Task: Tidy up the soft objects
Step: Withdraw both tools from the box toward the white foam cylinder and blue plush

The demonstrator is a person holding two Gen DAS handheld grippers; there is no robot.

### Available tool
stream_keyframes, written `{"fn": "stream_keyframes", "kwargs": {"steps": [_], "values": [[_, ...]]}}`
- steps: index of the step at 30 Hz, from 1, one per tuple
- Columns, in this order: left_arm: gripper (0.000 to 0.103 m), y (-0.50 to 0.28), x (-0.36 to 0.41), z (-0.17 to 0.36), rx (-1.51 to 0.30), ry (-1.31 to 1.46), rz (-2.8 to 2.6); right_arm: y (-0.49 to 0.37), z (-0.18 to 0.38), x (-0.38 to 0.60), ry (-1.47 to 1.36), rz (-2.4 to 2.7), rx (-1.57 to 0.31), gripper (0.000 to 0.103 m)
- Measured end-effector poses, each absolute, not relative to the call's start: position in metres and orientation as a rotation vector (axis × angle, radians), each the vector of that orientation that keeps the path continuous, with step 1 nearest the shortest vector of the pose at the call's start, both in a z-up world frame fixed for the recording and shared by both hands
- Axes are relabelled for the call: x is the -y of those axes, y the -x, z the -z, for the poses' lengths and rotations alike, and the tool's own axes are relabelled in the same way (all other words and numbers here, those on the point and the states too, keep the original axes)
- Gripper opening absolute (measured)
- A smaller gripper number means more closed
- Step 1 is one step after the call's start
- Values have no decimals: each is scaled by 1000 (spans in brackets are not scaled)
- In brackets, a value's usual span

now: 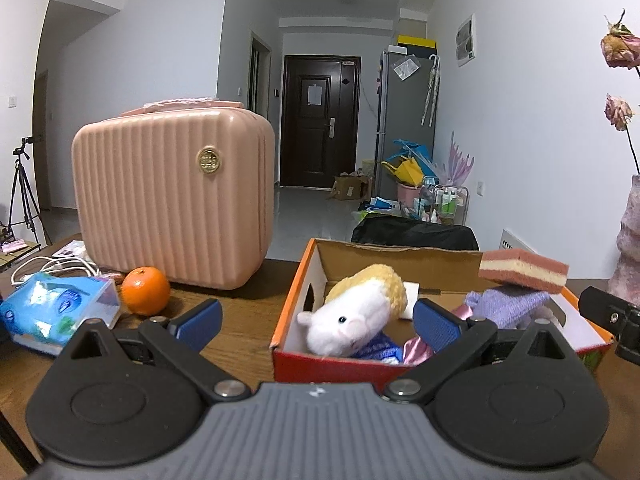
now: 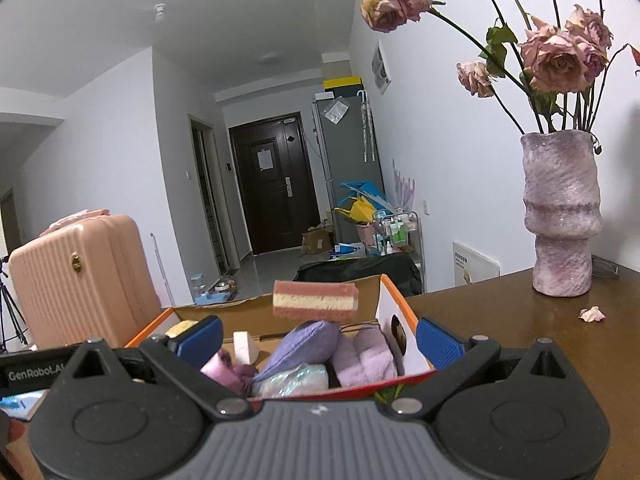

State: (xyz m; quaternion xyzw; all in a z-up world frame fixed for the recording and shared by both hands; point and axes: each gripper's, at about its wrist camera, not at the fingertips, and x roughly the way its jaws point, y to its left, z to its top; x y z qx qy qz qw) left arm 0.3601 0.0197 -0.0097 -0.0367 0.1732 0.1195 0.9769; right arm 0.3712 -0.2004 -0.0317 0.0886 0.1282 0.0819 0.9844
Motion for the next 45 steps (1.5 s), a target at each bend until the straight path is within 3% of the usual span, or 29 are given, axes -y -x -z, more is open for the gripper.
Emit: {"fn": "stream_keyframes", "kwargs": {"steps": [32, 45], "values": [[103, -233, -28, 24, -403, 33, -193, -240, 42, 186, -61, -268, -310, 103], [103, -243, -40, 33, -446, 40, -129, -255, 54, 172, 10, -289, -390, 103]]}}
